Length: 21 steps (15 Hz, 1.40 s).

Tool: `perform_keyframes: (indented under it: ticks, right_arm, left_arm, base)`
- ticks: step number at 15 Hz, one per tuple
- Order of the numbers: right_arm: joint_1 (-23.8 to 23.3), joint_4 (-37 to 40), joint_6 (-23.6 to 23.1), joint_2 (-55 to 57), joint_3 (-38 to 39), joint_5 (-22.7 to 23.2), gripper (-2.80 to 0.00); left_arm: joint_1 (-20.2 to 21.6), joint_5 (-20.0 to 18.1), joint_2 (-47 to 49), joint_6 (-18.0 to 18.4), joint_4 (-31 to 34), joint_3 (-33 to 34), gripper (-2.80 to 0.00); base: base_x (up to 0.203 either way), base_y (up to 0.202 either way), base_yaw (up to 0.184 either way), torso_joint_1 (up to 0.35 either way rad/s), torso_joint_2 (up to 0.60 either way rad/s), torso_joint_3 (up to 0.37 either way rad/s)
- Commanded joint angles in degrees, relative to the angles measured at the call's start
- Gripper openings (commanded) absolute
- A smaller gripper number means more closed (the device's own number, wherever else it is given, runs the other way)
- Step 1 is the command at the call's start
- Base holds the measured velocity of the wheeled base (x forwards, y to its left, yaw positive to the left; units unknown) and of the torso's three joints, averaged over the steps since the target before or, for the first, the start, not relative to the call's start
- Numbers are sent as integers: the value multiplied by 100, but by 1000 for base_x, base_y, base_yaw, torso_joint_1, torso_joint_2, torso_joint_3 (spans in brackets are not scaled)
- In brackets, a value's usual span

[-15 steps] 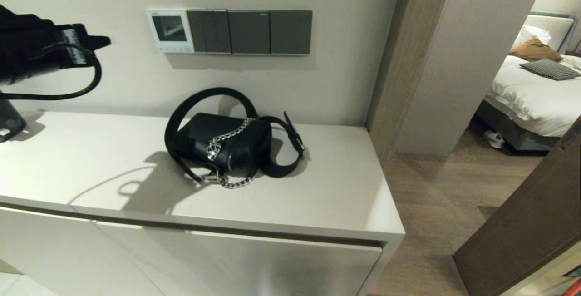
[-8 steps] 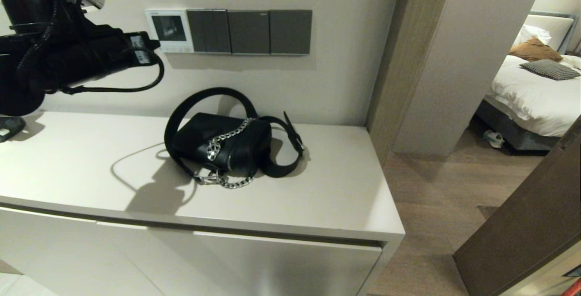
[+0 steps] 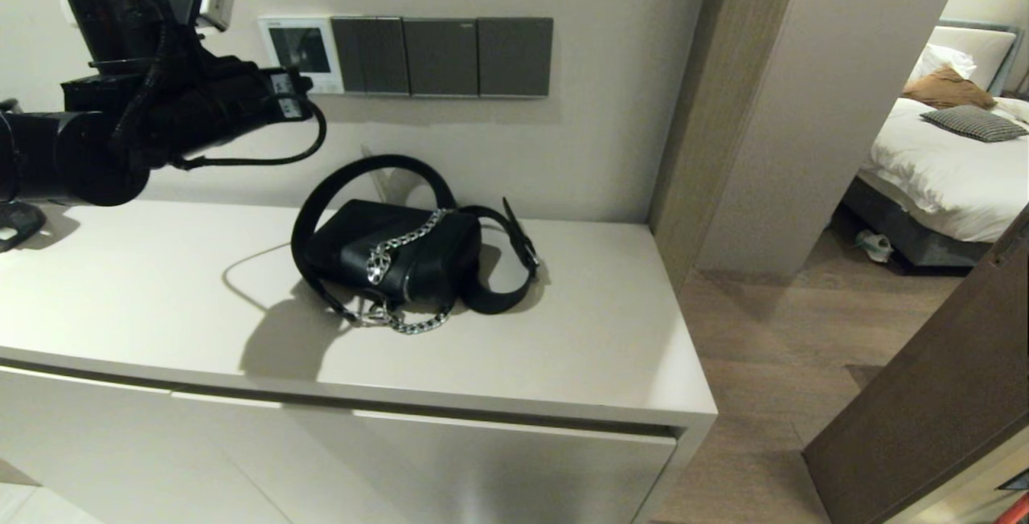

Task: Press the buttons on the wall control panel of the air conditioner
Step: Turn on the central air conditioner

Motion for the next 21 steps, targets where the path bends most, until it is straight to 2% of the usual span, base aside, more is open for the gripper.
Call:
perform_keyframes:
  ticks: [1,21]
  right_arm:
    - [1,0,1,-2,18,1,-280]
    - [1,0,1,6,18,1,-280]
  left_arm:
    - [-64,2,136,-50,-128,-27,-280]
    - [-153,80,584,-88,-167,-408,-280]
  base:
    - [0,0,0,0,0,0]
    - [0,0,0,0,0,0]
